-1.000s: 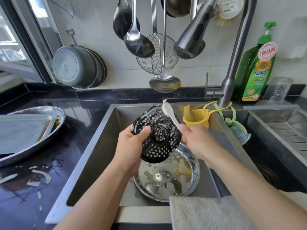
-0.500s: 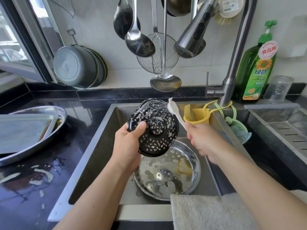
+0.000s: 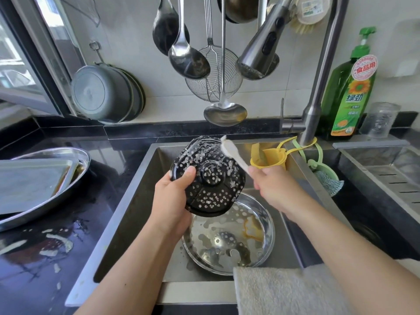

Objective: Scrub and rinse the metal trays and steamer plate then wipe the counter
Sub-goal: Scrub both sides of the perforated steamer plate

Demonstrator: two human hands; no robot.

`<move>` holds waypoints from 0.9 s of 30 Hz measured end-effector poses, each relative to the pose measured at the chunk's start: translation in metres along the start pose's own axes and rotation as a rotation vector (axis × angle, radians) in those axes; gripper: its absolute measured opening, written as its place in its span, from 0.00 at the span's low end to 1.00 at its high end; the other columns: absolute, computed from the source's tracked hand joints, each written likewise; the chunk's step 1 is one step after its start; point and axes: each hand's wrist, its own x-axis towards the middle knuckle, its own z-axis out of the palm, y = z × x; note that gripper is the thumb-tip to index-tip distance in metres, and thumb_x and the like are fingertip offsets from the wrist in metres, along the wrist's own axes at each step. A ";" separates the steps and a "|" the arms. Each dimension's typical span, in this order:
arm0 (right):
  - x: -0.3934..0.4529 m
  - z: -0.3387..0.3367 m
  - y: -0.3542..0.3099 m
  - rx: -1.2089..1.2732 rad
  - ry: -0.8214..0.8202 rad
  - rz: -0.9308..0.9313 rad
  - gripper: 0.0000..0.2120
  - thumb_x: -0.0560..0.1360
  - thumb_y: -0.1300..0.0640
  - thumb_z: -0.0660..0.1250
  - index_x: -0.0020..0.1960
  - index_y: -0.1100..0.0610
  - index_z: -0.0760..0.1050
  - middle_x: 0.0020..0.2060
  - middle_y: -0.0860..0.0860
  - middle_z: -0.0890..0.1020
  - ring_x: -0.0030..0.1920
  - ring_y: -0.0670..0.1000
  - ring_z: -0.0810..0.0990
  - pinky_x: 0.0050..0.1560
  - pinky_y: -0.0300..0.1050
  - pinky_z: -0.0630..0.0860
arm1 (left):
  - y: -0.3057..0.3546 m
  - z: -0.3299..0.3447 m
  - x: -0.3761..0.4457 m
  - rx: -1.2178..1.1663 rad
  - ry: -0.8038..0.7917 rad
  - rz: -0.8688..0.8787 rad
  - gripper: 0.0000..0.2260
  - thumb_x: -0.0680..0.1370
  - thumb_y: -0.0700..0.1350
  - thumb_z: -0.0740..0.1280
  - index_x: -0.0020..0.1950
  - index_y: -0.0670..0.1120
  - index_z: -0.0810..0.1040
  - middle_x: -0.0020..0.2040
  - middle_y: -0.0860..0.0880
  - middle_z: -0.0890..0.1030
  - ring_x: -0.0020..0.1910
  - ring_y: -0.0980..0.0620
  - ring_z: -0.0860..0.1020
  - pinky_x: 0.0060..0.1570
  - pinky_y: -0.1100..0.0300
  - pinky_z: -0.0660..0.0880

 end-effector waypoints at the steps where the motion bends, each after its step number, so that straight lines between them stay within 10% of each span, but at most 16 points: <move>1: 0.001 -0.002 0.002 -0.011 0.021 -0.008 0.25 0.85 0.44 0.55 0.36 0.57 0.73 0.29 0.51 0.73 0.33 0.53 0.72 0.34 0.46 0.65 | 0.001 -0.001 0.000 -0.014 0.005 -0.001 0.11 0.84 0.36 0.64 0.66 0.40 0.78 0.57 0.40 0.86 0.57 0.41 0.85 0.59 0.43 0.80; 27: -0.005 0.025 -0.004 -0.113 0.026 -0.093 0.27 0.84 0.41 0.54 0.36 0.58 0.74 0.32 0.53 0.78 0.36 0.56 0.76 0.41 0.50 0.73 | -0.005 0.004 0.003 -0.111 0.029 0.037 0.16 0.88 0.47 0.58 0.71 0.42 0.75 0.62 0.42 0.85 0.61 0.42 0.83 0.69 0.40 0.74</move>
